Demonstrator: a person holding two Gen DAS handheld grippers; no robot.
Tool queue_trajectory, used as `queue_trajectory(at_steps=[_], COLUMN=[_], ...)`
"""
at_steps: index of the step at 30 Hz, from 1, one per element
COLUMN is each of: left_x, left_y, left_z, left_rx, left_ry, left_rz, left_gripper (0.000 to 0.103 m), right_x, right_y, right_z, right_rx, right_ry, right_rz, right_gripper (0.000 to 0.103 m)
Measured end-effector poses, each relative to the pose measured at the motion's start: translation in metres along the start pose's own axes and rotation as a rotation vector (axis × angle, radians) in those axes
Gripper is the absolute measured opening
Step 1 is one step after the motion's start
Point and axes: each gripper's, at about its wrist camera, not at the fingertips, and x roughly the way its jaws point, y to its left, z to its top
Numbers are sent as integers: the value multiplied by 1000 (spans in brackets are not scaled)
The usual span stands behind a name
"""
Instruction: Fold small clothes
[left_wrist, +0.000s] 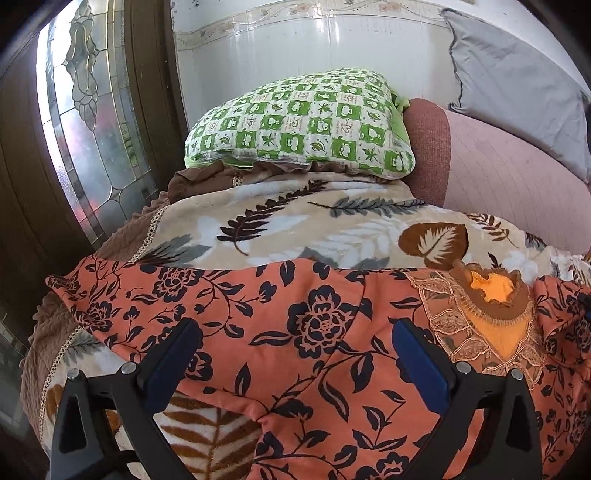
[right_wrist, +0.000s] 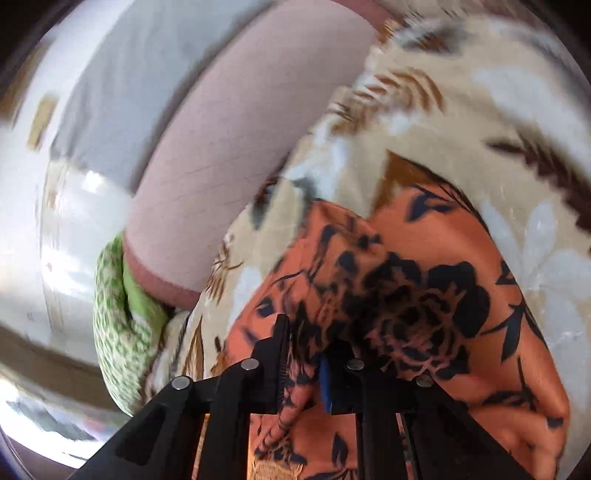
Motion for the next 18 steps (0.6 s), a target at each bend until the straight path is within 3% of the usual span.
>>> queue_trajectory(at_steps=[7,9,12,15,18], left_x=[-9,-8,-5,-3,0], left_y=[27,41,63,74,70], left_z=[6,8,9,8,5], left_rx=[-68,-110,-171,-222,-215], left_ry=[-11,-3,17,30,45], left_rz=[-9,-9,-3,1,-3], left_gripper=[103,103,103,103,103], right_x=[-52,-60,-60,-60,-46], right_y=[84,120,155,150,108], right_z=[-58,-84,-119,-127,-110], right_rx=[-227,-304,-380,-295,-150], right_ry=[30,73,131,168,221], right_rz=[185,247,274,314,299], right_gripper=[12,12,12,13,16])
